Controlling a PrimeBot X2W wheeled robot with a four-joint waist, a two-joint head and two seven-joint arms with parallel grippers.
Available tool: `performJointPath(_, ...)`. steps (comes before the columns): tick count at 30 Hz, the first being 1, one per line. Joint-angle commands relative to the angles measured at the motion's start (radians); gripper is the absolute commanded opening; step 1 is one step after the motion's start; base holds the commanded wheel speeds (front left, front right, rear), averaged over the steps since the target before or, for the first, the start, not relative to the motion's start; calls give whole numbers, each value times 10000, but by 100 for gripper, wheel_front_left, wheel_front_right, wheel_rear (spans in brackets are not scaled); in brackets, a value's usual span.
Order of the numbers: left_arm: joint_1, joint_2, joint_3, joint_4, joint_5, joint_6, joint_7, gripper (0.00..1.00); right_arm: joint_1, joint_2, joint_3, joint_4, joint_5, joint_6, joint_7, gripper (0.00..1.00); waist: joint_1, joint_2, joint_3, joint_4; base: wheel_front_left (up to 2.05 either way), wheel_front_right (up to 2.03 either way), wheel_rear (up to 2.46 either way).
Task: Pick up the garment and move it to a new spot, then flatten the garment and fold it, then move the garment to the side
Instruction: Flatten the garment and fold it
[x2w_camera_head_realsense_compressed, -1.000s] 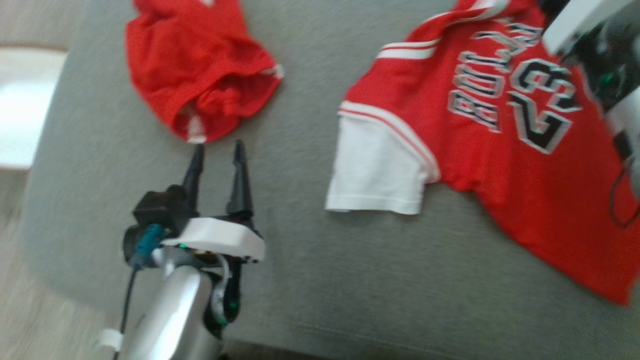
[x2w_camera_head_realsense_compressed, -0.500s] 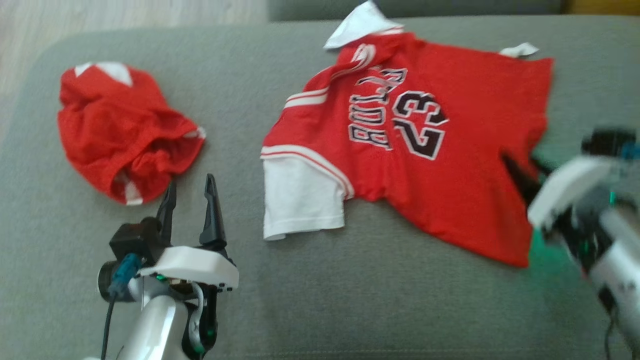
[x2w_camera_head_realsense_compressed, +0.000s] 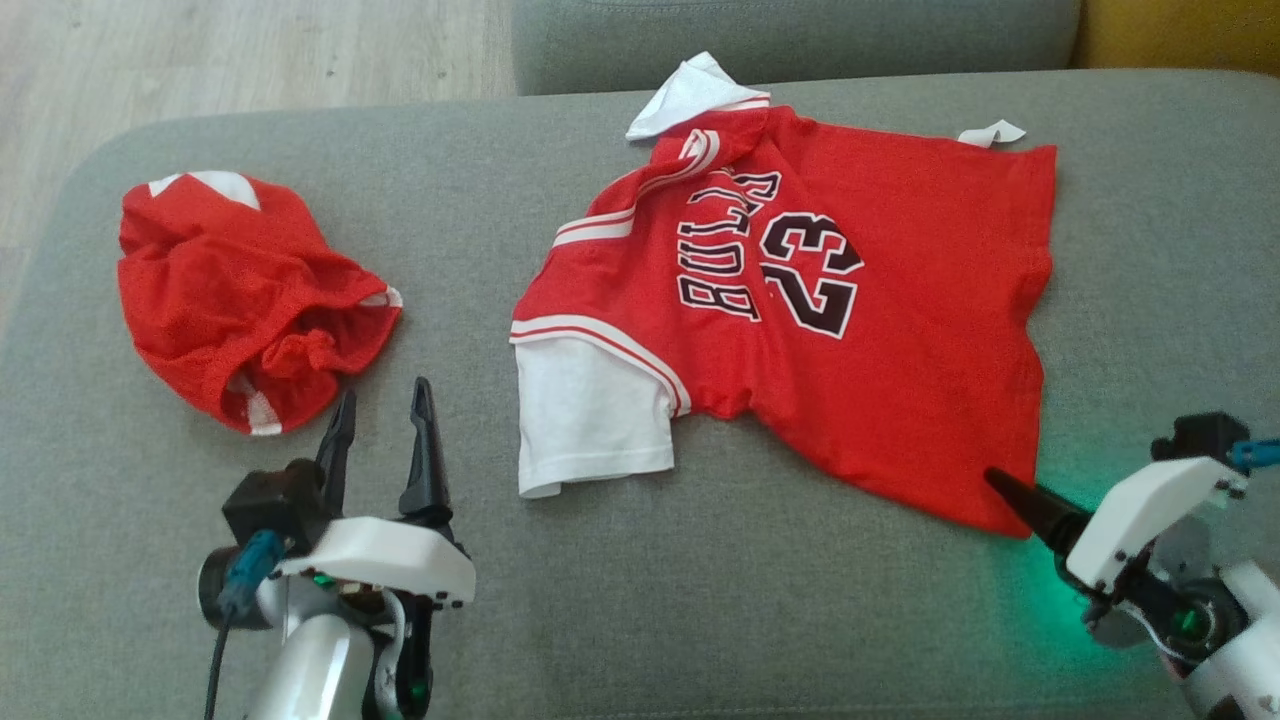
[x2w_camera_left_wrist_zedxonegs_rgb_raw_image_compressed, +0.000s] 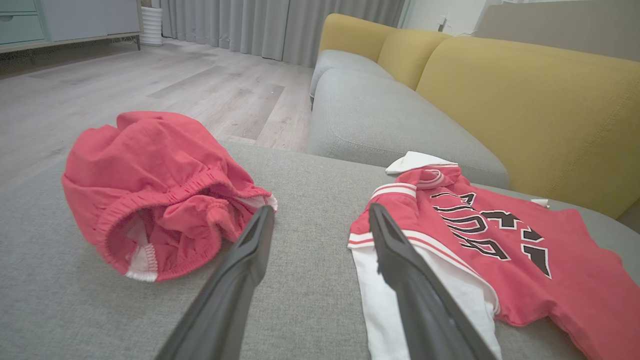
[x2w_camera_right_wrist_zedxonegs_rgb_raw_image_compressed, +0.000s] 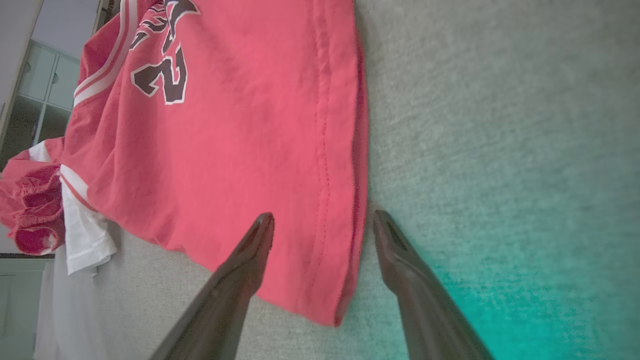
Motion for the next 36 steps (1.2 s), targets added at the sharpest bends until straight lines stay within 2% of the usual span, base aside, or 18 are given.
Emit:
performJointPath(1, -284, 176, 405, -266, 107, -35, -122, 100, 386, 92, 84, -46, -49, -7, 299, 100, 1, -1, -51, 56, 0, 0, 0)
performJointPath(9, -288, 119, 406, -316, 105, -37, -122, 100, 242, 942, -784, 748, -523, -7, 1127, 100, 1, -1, 32, 358, 0, 0, 0)
performJointPath(10, -286, 107, 403, -316, 101, -40, -122, 100, 191, 1047, -888, 858, -592, -7, 1181, 97, 1, -1, 42, 400, 0, 0, 0)
performJointPath(11, -277, 95, 408, -317, 94, -44, -122, 100, 138, 1130, -971, 953, -694, -7, 1218, 78, 1, -1, 55, 439, 0, 0, 0)
performJointPath(13, -262, 73, 422, -313, 90, -44, -122, 100, 31, 1266, -1156, 1089, -908, -7, 1201, 12, 1, -1, 68, 508, 0, 0, 0)
performJointPath(14, -253, 64, 428, -317, 95, -43, -122, 100, -6, 1323, -1237, 1094, -1002, -7, 1198, 0, 1, -1, 69, 533, 0, 0, 0)
performJointPath(23, -57, 24, 604, -328, 113, -41, -122, 100, 35, 1137, -2169, 121, -1614, -7, 977, 0, 1, -1, -110, 428, 0, 0, 0)
performJointPath(27, 11, 6, 687, -377, 123, -50, -122, 100, 133, 708, -2835, -720, -2125, -7, 1063, 0, 1, -1, -147, 238, 0, 0, 0)
performJointPath(31, 8, 1, 755, -401, 164, -75, -122, 100, 214, 207, -3636, -1429, -2745, -7, 1584, 0, 1, -1, -92, 56, 0, 0, 0)
performJointPath(36, -60, -19, 759, -406, 217, -112, -122, 100, 348, -217, -4752, -1617, -3700, -7, 2450, 0, 1, -1, 34, -15, 0, 0, 0)
